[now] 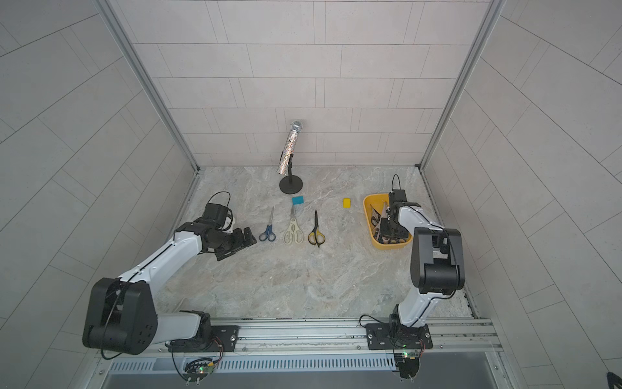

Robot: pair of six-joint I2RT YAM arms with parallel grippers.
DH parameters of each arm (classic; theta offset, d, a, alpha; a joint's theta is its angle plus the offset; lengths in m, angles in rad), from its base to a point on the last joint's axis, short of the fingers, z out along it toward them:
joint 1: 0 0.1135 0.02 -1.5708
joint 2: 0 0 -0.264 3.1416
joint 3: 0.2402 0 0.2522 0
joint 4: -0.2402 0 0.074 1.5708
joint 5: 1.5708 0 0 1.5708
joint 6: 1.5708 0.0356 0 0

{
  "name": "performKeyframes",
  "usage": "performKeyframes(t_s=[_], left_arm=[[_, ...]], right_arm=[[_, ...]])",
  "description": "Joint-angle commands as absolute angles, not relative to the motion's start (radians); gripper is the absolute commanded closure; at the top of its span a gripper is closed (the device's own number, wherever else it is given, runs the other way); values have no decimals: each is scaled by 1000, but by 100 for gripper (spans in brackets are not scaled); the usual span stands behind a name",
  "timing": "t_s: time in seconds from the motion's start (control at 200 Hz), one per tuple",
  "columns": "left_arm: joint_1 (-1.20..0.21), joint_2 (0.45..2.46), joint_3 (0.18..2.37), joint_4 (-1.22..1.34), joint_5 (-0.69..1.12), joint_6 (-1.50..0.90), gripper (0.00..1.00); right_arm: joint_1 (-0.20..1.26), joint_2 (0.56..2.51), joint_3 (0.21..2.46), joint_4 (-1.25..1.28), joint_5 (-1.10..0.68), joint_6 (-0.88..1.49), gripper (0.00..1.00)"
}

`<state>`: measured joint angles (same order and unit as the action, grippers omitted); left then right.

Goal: Take the scissors out of the storage box
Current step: Pick up the scissors from the storage box.

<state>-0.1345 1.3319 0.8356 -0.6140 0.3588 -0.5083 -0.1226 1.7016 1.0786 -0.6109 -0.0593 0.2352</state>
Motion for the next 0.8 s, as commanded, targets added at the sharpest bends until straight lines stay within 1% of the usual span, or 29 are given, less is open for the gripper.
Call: performKeyframes(t_s=[0.0,0.27,0.525,0.61,0.73,0.795], left_arm=[[-137,1329,846,-617,347,-512,0],[-135,1304,825,-617,347,-502,0],[-135,1283,807,-606,356,-502,0],[-134,1271,799,-603,357,-502,0],[-131,1253,782,-599,359,-509,0],[-131,1243,771,-595,361,-514,0]], right_arm=[[-120,1675,1087,-615,-40,231,94],[-121,1582,1119,-661,-41,244,100],[-108,1542,1196,-746,-64,274,100],[-73,1535,1220,-787,-85,283,100],[28,1499,1222,-820,-77,296,100],[85,1474,1200,-810,-126,332,100]])
